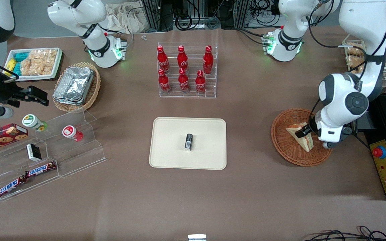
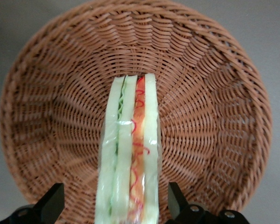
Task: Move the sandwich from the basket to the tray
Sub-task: 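Close the left gripper on the sandwich and lift it, then carry the sandwich with the left gripper over to the cream tray, then lower the sandwich onto the tray beside the black box and open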
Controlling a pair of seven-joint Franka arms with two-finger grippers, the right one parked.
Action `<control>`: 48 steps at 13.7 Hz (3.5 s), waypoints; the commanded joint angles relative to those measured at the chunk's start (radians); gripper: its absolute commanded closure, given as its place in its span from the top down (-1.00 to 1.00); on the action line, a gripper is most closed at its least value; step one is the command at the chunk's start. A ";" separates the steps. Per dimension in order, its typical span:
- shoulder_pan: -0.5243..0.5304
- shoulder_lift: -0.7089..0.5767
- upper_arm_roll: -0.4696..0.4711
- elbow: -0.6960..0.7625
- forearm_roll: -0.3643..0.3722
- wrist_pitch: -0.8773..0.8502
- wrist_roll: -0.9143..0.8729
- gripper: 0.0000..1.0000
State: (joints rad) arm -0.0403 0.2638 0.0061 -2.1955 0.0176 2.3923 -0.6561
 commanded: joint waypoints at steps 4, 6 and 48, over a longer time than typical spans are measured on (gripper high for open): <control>-0.004 0.040 0.000 -0.004 0.004 0.065 -0.030 -0.53; -0.009 0.025 -0.001 -0.004 0.004 0.070 -0.031 -0.97; -0.253 0.352 -0.417 0.614 0.347 -0.153 -0.197 1.00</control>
State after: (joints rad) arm -0.3011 0.6852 -0.4167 -1.5758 0.3421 2.2618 -0.8104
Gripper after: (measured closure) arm 0.097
